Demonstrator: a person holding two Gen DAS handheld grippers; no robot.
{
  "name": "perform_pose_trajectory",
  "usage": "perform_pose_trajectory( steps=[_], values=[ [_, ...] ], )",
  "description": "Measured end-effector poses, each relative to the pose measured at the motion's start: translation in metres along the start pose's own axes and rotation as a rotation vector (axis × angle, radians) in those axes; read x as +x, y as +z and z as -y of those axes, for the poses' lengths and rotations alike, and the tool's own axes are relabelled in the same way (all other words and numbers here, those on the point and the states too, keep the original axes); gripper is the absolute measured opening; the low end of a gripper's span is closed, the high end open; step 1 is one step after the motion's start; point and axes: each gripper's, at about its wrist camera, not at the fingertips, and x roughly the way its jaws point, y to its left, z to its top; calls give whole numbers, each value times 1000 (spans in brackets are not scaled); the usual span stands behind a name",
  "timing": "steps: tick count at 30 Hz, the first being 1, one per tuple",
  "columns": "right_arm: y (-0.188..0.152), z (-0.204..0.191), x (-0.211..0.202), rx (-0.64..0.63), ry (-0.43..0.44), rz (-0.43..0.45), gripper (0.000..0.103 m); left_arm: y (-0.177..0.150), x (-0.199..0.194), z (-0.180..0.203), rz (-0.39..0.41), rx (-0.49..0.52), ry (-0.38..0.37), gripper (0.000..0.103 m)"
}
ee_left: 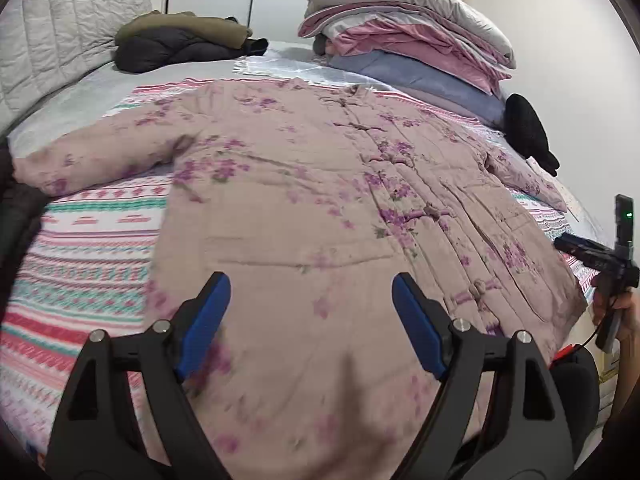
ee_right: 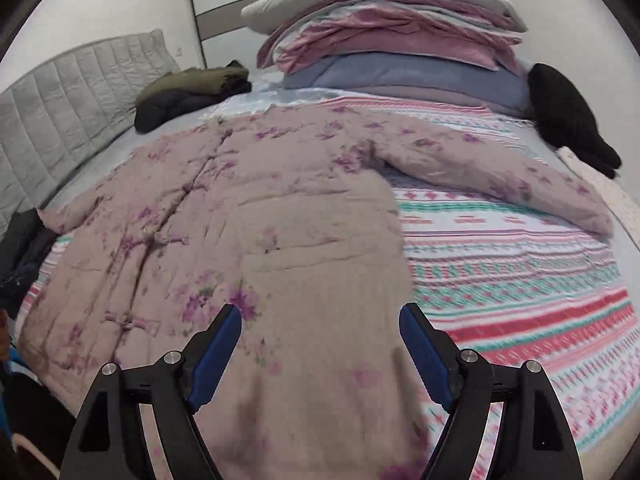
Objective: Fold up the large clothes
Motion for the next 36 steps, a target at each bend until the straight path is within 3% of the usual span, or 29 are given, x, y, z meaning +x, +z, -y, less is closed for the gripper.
perform_pose_trajectory(
  steps=[4,5,7,9,13,17,24,28,31,36],
  values=[
    [-25,7,54,10,-24,-69,83,-29,40,-8,-141,9,14,83],
    [-35,7,48,-16,-13,9,83,-38,35,-4,-100,56,25,83],
    [-46,5,41,-57,-22,27,83,-49,25,6,-101,137,51,83],
    [-51,4,33,-64,-23,23,83,-52,12,8,-107,144,42,83],
    [-30,5,13,12,-2,-12,83,-35,-7,-11,-106,-6,-46,83],
    [10,-5,-8,76,43,26,84,-6,-14,-42,-88,-156,-26,85],
    [86,-58,5,80,3,10,88,35,-11,-111,-75,-407,139,86],
    [116,-88,31,81,43,-7,88,61,4,-150,-66,-473,315,86],
    [127,-105,54,78,70,4,88,75,16,-174,-47,-478,386,86],
    [119,-110,95,102,118,-53,88,92,47,-231,-34,-573,522,86]
  ],
)
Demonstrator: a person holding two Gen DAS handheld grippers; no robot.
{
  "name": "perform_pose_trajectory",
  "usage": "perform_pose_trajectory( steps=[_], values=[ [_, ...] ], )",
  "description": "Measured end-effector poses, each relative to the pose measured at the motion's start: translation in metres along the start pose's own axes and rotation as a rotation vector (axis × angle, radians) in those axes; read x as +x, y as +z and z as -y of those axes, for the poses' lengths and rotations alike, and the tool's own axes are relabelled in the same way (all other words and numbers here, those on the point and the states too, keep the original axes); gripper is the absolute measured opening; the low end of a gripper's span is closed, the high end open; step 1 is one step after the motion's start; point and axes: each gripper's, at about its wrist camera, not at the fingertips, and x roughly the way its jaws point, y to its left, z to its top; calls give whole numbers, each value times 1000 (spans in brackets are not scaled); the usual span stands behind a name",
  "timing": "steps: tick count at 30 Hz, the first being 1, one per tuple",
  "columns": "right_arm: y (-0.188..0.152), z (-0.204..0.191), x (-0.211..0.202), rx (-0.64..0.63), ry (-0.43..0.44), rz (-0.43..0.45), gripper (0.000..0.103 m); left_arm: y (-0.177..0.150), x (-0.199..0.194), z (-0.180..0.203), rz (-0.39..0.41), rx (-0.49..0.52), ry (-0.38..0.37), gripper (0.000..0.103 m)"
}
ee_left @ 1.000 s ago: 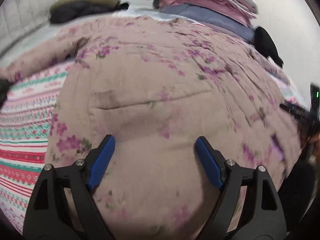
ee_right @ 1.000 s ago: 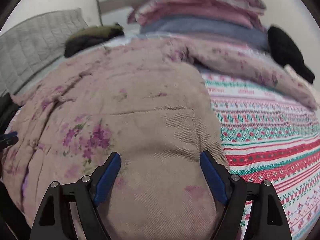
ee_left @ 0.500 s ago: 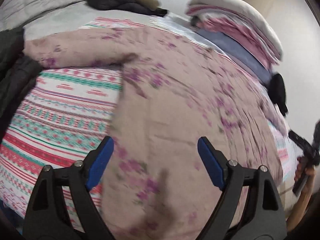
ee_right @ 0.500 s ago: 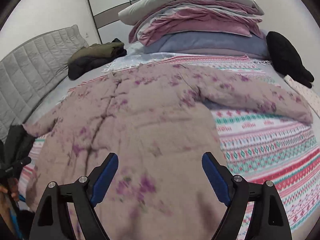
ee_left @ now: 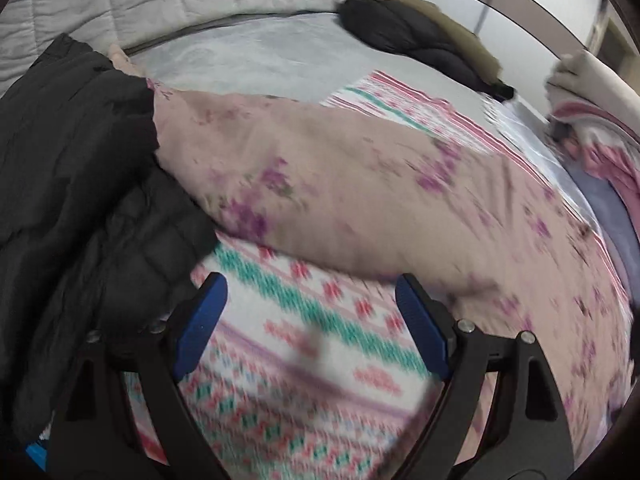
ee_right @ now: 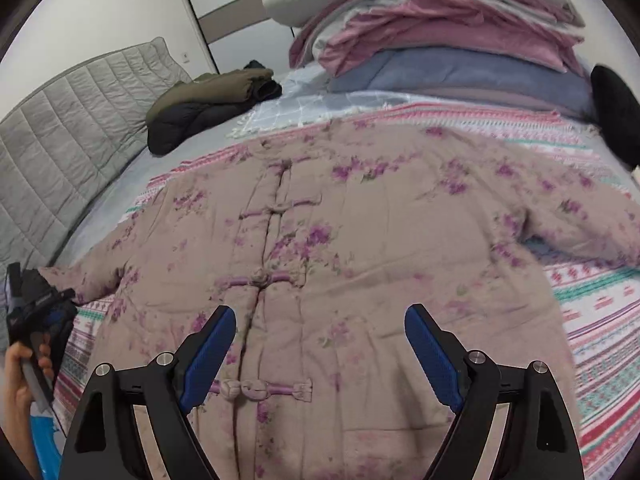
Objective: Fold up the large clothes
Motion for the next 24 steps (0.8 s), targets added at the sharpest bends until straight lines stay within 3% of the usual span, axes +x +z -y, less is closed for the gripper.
perform_pose_trajectory(
  steps=[4,11,16,18,20,24],
  values=[
    [1,6,17,23,-7,-26,88,23,37,-7,44,-64,129,86],
    [-1,15,24,53,14,-36,88,51,74,-22,75,-165,287,86],
    [-2,20,31,86,15,-60,88,71,84,-42,83,-265,308,85],
    [-2,19,33,78,16,-62,88,77,87,-50,84,-315,304,73],
    [-3,17,33,71,18,-62,88,82,87,-60,99,-370,293,24],
    [-2,14,36,57,22,-61,88,87,69,-51,162,-316,234,16]
  ],
)
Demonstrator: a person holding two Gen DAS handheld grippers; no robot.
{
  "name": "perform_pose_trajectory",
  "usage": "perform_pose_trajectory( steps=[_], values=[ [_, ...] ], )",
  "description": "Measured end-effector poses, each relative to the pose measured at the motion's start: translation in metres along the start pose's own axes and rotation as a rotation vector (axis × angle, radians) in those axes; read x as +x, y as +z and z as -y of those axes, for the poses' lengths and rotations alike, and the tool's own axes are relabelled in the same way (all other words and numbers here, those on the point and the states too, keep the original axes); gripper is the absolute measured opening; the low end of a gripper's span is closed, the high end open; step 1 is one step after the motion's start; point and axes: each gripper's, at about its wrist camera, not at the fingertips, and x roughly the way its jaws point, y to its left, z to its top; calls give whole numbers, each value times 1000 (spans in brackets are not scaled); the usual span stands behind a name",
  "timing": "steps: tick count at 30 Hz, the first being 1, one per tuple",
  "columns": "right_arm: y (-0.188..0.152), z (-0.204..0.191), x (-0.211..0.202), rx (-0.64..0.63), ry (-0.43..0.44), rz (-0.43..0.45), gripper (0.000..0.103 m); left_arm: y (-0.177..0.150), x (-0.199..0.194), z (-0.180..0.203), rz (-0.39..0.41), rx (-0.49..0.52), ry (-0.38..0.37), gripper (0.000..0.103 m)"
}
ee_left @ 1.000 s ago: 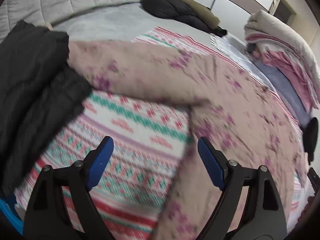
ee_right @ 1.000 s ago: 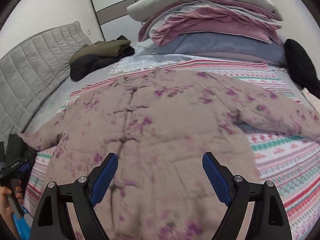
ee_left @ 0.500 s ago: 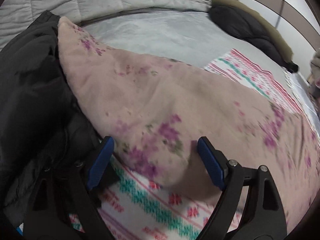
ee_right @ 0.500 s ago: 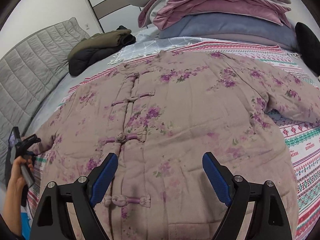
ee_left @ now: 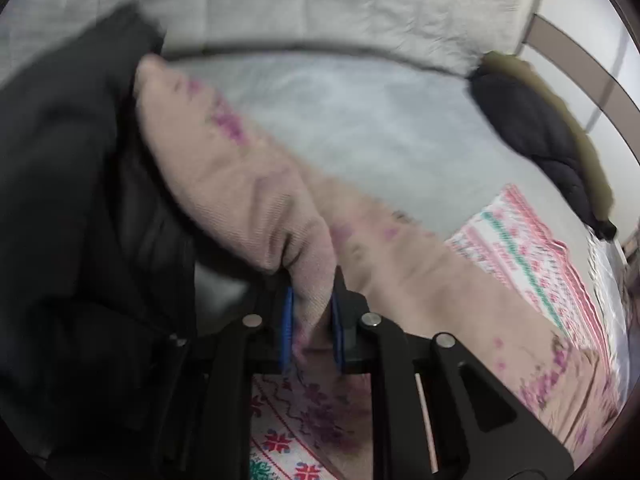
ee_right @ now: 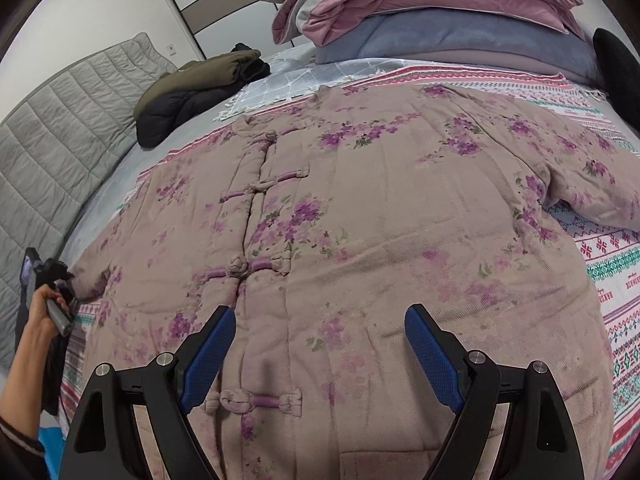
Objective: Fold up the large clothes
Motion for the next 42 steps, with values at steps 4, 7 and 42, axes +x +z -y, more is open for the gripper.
perform_pose_trajectory(
  steps=[4,7,42],
  values=[
    [2,0,3,-5,-1,1,88,7,-48,19,147,100,-81,15],
    [2,2,2,0,3,8,88,13,-90,33,217,109,-216,15],
    [4,22,-1,72,79,39,88,-228,-249,164,-67,1012,-997,81]
  ],
)
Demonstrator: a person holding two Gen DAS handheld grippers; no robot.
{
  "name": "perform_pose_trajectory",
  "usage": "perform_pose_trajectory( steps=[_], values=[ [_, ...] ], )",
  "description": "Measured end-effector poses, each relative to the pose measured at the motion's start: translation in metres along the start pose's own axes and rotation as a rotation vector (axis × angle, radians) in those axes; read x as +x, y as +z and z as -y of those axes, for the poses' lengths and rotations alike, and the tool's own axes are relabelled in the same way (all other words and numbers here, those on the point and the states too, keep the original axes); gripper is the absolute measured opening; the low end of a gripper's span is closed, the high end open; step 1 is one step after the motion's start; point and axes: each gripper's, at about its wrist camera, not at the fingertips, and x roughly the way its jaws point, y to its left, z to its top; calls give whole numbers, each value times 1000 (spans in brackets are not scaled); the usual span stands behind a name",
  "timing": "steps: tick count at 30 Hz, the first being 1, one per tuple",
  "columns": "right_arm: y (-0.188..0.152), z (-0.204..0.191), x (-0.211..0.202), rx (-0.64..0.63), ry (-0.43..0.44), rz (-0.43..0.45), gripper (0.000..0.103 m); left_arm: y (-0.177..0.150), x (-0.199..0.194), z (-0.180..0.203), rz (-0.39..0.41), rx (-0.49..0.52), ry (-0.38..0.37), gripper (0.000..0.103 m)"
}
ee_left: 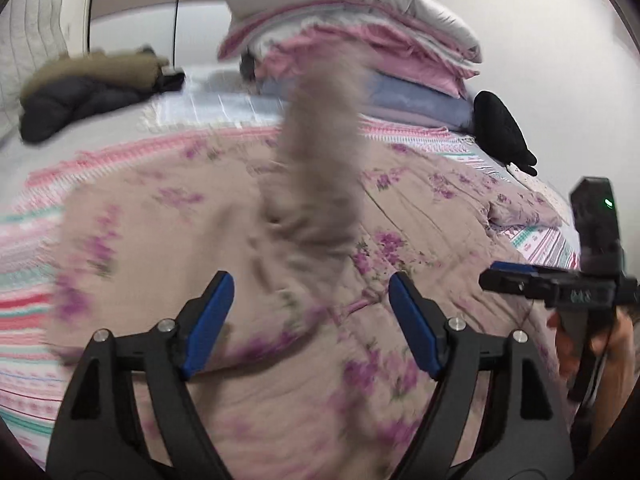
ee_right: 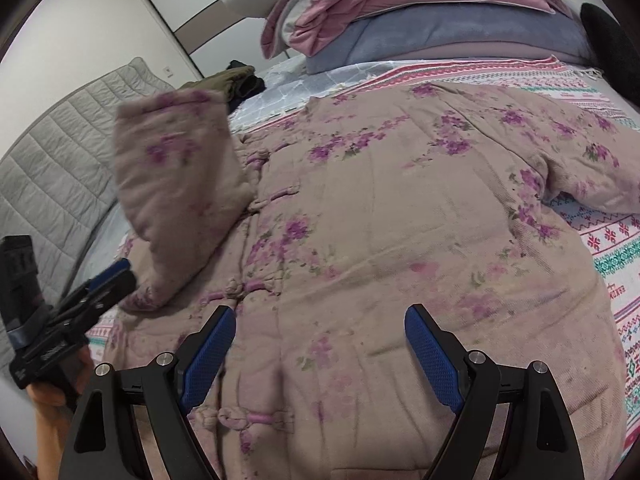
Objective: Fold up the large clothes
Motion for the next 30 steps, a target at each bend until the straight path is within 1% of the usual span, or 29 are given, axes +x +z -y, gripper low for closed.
perform_pose_trajectory(
  steps=[1,3,4,6,8,9,10,11,13,14,16,17,18,19,20,21,22,24,27,28,29,30],
  values=[
    [0,-2,-2,-5,23,2,88,-3,-6,-5,15,11,17,82],
    [-1,-4,-8,-6,67,7,88,-8,-24,-19,60,10,97,82],
    [1,-3,-10,-3,90,9,88,-8,-19,-28,66,-5,116,82],
    [5,2,-19,18,129,32,88,-12,-22,-53,80,-72,143,82],
    [12,10,-23,43,140,61,88,-15,-18,-80,62,-137,202,82],
    [17,14,-23,59,135,73,88,-15,-17,-89,66,-154,227,82],
    [24,17,-21,61,126,80,88,-15,-14,-100,76,-180,266,82],
    [29,17,-17,51,116,77,88,-16,-13,-108,81,-198,275,81],
    [39,15,-2,6,52,60,88,-18,-10,-120,90,-227,269,77],
    [44,15,11,-20,7,44,88,-19,-8,-127,91,-237,268,75],
    [50,20,44,-35,-75,-32,88,-18,-4,-132,92,-236,274,71],
    [51,24,58,-22,-78,-64,86,-17,-2,-134,91,-227,275,69],
    [52,26,70,-10,-76,-78,82,-16,0,-136,89,-219,277,69],
    [53,24,75,-24,-80,-65,60,-18,-2,-139,91,-212,277,68],
    [56,19,77,-57,-78,-53,28,-18,-3,-141,93,-203,278,68],
    [60,10,77,-104,-79,-59,20,-16,-1,-142,91,-191,280,68],
    [67,-2,76,-155,-100,-61,18,-14,3,-142,84,-173,284,68],
    [81,-29,61,-286,-140,4,15,-9,10,-142,77,-152,288,66],
    [102,-72,21,-441,-136,174,14,1,15,-138,109,-133,277,63],
    [105,-86,5,-495,-125,245,14,3,16,-135,134,-127,278,60],
    [106,-97,-5,-536,-118,296,14,5,16,-132,164,-116,277,57],
    [107,-107,-16,-583,-114,357,14,6,18,-130,178,-107,275,57]
  ],
)
